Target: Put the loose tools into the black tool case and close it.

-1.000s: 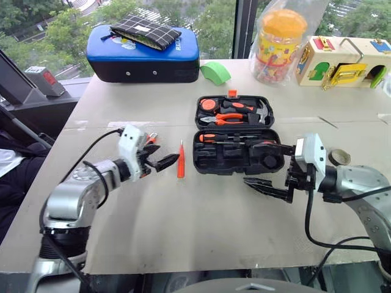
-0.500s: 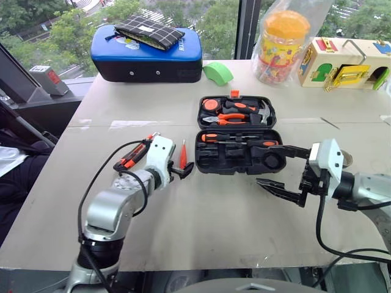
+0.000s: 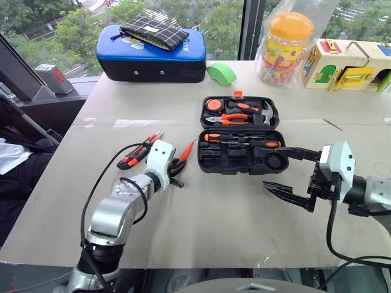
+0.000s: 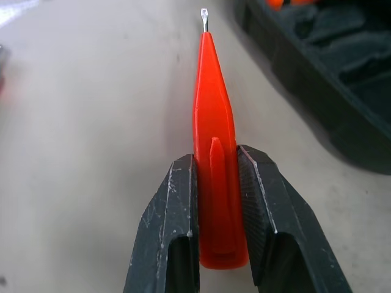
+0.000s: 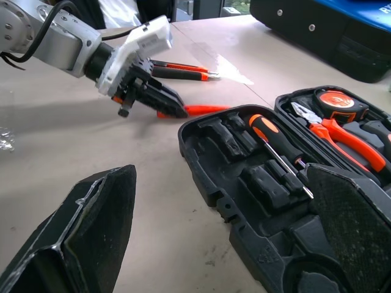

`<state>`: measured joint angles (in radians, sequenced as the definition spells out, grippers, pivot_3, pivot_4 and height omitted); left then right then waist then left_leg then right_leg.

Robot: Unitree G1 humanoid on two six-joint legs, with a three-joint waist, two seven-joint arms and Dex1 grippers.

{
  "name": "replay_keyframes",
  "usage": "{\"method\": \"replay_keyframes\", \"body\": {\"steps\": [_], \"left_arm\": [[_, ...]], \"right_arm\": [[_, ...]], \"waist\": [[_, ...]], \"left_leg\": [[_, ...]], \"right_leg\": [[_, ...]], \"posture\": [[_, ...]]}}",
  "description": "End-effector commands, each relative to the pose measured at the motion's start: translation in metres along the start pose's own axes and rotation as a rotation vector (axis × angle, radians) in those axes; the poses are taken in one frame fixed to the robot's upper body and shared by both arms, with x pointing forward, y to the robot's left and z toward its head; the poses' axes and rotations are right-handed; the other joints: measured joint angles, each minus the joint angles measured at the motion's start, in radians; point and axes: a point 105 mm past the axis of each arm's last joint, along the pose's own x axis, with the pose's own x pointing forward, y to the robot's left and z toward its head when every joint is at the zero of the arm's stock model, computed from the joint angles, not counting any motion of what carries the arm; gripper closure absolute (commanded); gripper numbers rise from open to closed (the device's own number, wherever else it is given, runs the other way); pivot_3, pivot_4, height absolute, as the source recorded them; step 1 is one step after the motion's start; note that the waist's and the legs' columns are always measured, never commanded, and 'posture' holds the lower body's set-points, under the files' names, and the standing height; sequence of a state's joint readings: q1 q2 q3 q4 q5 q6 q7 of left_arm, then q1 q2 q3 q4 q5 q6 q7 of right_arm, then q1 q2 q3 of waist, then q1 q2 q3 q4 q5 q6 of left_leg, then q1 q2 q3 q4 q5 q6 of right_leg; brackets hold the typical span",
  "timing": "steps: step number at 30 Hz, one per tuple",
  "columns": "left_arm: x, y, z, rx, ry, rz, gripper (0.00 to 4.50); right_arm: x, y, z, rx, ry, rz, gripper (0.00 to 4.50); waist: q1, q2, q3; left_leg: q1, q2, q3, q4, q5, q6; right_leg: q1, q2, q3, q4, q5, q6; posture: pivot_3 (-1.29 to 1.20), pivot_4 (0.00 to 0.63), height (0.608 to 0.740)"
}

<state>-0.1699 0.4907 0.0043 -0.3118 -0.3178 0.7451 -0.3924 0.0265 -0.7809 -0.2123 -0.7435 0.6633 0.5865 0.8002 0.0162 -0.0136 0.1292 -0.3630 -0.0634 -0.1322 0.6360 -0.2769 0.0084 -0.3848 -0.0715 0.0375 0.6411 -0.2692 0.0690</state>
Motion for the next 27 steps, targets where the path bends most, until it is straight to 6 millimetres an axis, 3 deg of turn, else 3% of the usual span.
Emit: {"method": "replay_keyframes", "body": {"steps": [1, 5, 7, 10, 16, 27], "left_arm": [[-0.002, 0.009, 0.052, 0.131, -0.206, -0.096, 4.17], [0.004, -0.021, 0.08, 0.3, -0.251, -0.429, 4.17], [0.008, -0.032, 0.085, 0.385, -0.244, -0.552, 4.17], [0.028, -0.046, 0.083, 0.593, -0.158, -0.735, 4.17], [0.063, -0.045, 0.077, 0.694, -0.028, -0.787, 4.17], [0.077, -0.031, 0.066, 0.781, 0.12, -0.784, 4.17]], "right_arm": [[-0.002, 0.002, 0.007, -0.037, -0.016, -0.027, 0.0], [-0.007, 0.002, 0.004, -0.031, -0.006, -0.064, 0.0], [-0.009, 0.002, 0.004, -0.03, -0.003, -0.079, 0.0], [-0.017, 0.002, 0.003, -0.036, 0.014, -0.118, 0.0], [-0.025, 0.006, 0.001, -0.035, 0.029, -0.173, 0.0], [-0.033, 0.014, -0.008, -0.021, 0.047, -0.231, 0.0]], "waist": [[0.005, 0.0, 0.0], [0.007, 0.0, 0.0], [0.005, 0.0, 0.0], [0.002, 0.0, 0.0], [-0.008, -0.001, 0.001], [-0.014, -0.003, 0.002]], "left_leg": [[-0.001, 0.0, -0.001, 0.0, 0.0, 0.0], [-0.003, -0.001, -0.003, 0.001, 0.0, 0.0], [-0.003, -0.002, -0.002, 0.001, 0.0, 0.0], [-0.002, -0.002, -0.003, 0.001, 0.0, 0.0], [-0.002, -0.002, -0.006, 0.002, 0.0, 0.0], [-0.002, -0.003, -0.009, 0.008, -0.002, 0.004]], "right_leg": [[0.0, 0.0, -0.001, 0.0, 0.0, 0.0], [0.0, 0.0, -0.005, -0.001, 0.0, 0.0], [0.001, 0.0, -0.004, -0.002, 0.0, 0.0], [0.003, 0.001, -0.006, -0.004, 0.0, 0.0], [0.005, 0.002, -0.01, -0.004, 0.0, 0.001], [0.007, 0.003, -0.012, 0.0, -0.001, 0.002]], "posture": [[0.0, 0.15, 0.74], [0.0, 0.15, 0.74], [0.0, 0.15, 0.74], [0.0, 0.15, 0.74], [0.0, 0.15, 0.74], [0.0, 0.15, 0.74]]}}
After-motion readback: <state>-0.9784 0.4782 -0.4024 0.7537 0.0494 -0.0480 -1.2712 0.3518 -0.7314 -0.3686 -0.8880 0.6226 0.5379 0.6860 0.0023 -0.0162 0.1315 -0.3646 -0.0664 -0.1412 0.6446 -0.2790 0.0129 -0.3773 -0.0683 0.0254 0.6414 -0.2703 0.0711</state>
